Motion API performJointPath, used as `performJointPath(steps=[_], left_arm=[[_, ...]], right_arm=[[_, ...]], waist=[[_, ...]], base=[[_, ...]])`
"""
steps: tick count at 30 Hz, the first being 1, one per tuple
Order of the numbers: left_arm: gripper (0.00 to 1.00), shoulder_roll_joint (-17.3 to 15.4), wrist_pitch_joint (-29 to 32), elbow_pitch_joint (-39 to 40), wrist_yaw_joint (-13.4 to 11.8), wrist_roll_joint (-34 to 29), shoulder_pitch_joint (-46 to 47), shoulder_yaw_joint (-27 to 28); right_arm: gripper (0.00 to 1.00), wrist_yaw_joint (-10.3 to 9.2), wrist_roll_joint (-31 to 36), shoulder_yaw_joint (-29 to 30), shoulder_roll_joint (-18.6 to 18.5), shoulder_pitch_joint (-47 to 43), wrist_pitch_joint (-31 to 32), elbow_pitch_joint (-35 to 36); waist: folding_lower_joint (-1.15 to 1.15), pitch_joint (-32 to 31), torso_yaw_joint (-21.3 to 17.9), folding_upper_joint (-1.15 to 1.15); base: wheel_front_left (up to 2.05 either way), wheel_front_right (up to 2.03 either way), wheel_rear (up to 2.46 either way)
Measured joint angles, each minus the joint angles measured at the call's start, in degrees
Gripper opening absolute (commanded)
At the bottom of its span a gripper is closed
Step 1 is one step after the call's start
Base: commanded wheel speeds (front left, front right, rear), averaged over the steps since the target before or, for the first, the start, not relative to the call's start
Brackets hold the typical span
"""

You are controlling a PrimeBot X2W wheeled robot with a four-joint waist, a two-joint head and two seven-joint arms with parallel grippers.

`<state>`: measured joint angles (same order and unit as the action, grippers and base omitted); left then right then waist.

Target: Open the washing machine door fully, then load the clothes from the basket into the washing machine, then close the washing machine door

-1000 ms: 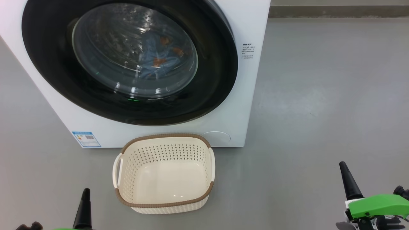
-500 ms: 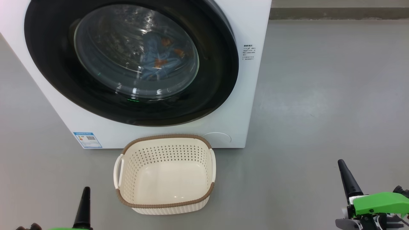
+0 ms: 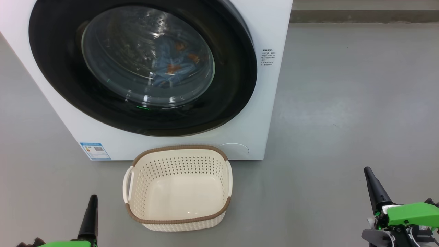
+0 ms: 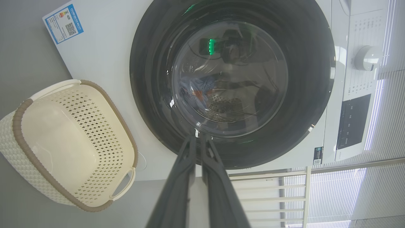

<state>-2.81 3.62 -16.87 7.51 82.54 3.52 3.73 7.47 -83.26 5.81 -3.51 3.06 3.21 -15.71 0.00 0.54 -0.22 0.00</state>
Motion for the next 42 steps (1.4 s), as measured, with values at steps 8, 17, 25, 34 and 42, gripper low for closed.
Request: performJointPath(steps=[8, 17, 25, 34, 42], left_arm=[[0.00, 0.23, 1.38, 0.44, 0.00, 4.71, 0.03, 0.37], [0.00, 0.40, 2.52, 1.00, 0.00, 9.10, 0.12, 0.82], [0.00, 0.43, 2.52, 1.00, 0.00, 9.11, 0.17, 0.85], [0.00, 0.43, 2.52, 1.00, 0.00, 9.11, 0.18, 0.85], [0.00, 0.43, 2.52, 1.00, 0.00, 9.11, 0.19, 0.85]], right_arm=[[0.00, -0.08, -3.90, 0.34, 0.18, 0.09, 1.29, 0.08], [0.00, -0.08, -9.03, 1.49, 0.64, 0.12, 2.38, 0.08], [0.00, -0.08, -9.11, 1.54, 1.00, 0.12, 2.54, 0.08], [0.00, -0.08, -9.11, 1.59, 1.01, 0.12, 2.79, 0.08], [0.00, -0.08, -9.11, 1.60, 1.02, 0.13, 2.83, 0.08]], waist=[[0.00, -0.19, 0.11, 0.00], [0.00, -0.36, 0.22, 0.00], [0.00, -0.36, 0.22, 0.00], [0.00, -0.36, 0.22, 0.00], [0.00, -0.36, 0.22, 0.00]], base=[[0.00, 0.00, 0.00], [0.00, 0.00, 0.00], [0.00, 0.00, 0.00], [0.00, 0.00, 0.00], [0.00, 0.00, 0.00]])
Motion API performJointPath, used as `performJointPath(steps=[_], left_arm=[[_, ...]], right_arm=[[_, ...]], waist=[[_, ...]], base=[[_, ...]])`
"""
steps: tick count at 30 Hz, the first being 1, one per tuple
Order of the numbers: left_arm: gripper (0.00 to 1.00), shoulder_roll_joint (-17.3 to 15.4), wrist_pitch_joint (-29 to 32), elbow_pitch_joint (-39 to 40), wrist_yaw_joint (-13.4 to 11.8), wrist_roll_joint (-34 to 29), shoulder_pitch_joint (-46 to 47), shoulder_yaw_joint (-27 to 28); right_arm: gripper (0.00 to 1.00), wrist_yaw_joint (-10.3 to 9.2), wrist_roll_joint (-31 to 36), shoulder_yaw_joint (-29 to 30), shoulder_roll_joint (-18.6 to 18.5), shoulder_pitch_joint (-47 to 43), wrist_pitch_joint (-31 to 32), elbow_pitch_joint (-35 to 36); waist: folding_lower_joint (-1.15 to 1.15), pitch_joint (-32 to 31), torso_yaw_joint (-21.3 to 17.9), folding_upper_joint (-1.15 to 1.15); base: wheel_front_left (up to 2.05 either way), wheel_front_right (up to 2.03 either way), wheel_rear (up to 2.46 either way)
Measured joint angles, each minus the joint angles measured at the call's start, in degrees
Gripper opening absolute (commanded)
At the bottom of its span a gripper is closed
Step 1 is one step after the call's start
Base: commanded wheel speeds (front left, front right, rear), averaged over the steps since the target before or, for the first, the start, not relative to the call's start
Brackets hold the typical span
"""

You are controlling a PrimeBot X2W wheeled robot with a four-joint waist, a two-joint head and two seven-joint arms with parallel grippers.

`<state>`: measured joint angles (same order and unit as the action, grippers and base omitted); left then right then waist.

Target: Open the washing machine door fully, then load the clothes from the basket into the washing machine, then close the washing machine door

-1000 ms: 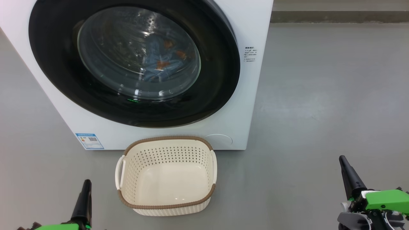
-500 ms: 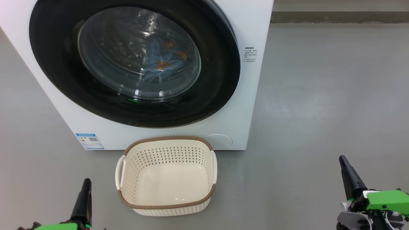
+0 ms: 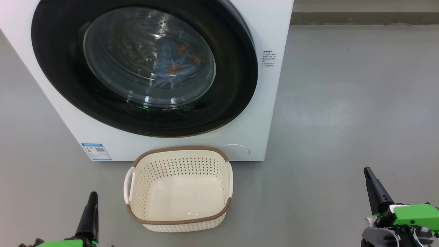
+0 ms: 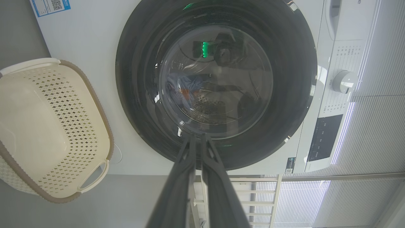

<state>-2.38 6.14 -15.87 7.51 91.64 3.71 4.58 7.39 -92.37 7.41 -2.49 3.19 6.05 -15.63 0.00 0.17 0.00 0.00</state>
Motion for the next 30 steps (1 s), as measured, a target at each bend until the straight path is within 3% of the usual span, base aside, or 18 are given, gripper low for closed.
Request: performJointPath(steps=[30], left_arm=[[0.00, 0.01, 0.00, 0.01, 0.00, 0.00, 0.01, 0.01]], right_arm=[[0.00, 0.00, 0.00, 0.09, 0.07, 0.00, 0.01, 0.00]], waist=[[0.00, 0.00, 0.00, 0.00]], base=[[0.00, 0.00, 0.00]])
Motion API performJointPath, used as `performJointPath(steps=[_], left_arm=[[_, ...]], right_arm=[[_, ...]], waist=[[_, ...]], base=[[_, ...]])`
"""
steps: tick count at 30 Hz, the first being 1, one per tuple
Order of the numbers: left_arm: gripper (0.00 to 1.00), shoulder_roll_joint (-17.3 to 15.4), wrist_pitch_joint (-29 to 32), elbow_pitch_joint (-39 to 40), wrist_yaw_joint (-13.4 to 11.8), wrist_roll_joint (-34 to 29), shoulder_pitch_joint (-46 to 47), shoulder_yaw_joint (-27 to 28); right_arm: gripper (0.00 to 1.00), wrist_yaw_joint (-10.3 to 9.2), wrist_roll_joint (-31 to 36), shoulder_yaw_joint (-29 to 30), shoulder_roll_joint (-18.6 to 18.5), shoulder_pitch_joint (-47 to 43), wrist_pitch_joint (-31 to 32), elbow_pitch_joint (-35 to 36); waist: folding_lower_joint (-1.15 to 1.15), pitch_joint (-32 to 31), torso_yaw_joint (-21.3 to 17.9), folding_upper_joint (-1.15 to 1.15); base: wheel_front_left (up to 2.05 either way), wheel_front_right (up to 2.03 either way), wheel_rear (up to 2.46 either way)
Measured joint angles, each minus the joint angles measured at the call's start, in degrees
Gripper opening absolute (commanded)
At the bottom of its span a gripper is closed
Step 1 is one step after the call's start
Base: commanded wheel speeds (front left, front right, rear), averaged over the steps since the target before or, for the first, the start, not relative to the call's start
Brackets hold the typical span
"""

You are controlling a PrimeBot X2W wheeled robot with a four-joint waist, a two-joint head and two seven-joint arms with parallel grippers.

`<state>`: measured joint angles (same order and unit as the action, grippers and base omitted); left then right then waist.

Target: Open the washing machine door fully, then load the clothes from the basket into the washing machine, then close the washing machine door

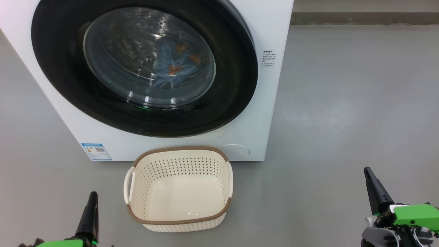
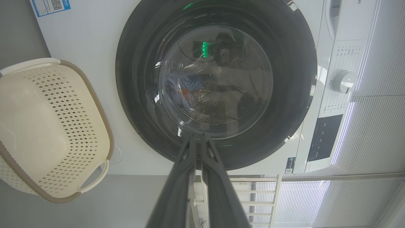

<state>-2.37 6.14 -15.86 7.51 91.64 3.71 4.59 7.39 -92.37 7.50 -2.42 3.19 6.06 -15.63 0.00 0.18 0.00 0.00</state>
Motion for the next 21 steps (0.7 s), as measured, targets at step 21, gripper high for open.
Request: performJointPath(steps=[21], left_arm=[[0.00, 0.00, 0.00, 0.00, 0.00, 0.01, 0.01, 0.00]], right_arm=[[0.00, 0.00, 0.00, 0.04, 0.03, 0.01, 0.00, 0.00]], waist=[[0.00, 0.00, 0.00, 0.00]], base=[[0.00, 0.00, 0.00]])
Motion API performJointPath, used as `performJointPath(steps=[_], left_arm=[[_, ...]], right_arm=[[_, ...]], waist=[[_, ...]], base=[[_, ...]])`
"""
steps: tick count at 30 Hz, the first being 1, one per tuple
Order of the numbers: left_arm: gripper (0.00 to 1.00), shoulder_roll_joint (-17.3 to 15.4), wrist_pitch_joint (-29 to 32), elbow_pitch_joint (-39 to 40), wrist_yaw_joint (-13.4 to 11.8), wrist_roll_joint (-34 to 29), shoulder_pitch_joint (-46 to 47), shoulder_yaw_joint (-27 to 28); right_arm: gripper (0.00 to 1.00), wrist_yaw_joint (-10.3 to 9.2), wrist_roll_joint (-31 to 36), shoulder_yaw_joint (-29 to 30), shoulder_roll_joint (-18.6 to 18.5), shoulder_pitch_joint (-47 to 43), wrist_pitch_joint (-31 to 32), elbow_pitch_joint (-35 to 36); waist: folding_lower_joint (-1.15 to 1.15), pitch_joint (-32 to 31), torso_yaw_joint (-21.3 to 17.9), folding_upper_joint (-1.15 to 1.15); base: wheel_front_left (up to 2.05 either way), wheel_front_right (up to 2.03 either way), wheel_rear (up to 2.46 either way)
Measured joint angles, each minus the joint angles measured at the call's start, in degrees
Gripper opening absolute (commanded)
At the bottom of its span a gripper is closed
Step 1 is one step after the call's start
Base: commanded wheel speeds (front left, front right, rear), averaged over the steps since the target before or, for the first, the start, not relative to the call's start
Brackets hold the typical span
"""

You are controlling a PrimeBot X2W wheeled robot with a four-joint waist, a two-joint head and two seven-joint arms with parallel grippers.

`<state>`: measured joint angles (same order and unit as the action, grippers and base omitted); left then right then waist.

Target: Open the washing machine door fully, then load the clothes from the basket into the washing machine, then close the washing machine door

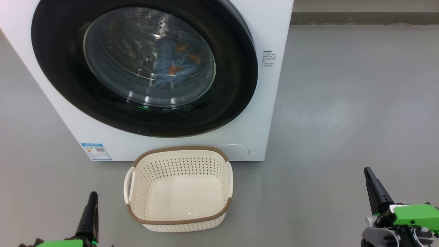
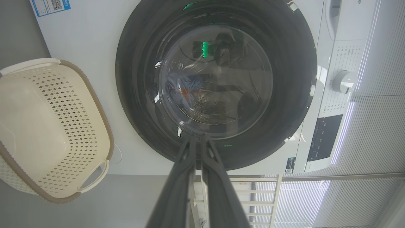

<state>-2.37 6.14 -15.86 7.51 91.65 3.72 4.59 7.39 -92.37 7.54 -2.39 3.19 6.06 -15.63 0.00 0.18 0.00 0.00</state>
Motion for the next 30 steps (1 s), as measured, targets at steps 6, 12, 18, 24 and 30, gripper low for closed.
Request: performJointPath(steps=[6, 12, 18, 24, 30], left_arm=[[0.00, 0.00, 0.00, 0.00, 0.00, 0.00, 0.00, 0.00], [0.00, 0.00, -0.01, 0.00, 0.00, 0.00, 0.00, 0.00], [0.00, 0.00, -0.01, 0.00, 0.00, 0.00, 0.00, 0.00], [0.00, 0.00, 0.00, 0.00, 0.00, 0.00, 0.00, 0.00], [0.00, 0.00, 0.00, 0.00, 0.00, 0.00, 0.00, 0.00]], right_arm=[[0.00, 0.00, 0.00, 0.01, 0.01, 0.00, 0.01, 0.00], [0.00, 0.00, 0.00, 0.02, 0.02, 0.00, 0.01, 0.00], [0.00, 0.00, 0.00, 0.02, 0.03, 0.00, 0.01, 0.00], [0.00, 0.00, 0.00, 0.02, 0.04, 0.00, 0.01, 0.00], [0.00, 0.00, 0.00, 0.03, 0.05, 0.00, 0.01, 0.00]], waist=[[0.00, 0.00, 0.00, 0.00], [0.00, 0.00, 0.00, 0.00], [0.00, 0.00, 0.00, 0.00], [0.00, 0.00, 0.00, 0.00], [0.00, 0.00, 0.00, 0.00]], base=[[0.00, 0.00, 0.00], [0.00, 0.00, 0.00], [0.00, 0.00, 0.00], [0.00, 0.00, 0.00], [0.00, 0.00, 0.00]])
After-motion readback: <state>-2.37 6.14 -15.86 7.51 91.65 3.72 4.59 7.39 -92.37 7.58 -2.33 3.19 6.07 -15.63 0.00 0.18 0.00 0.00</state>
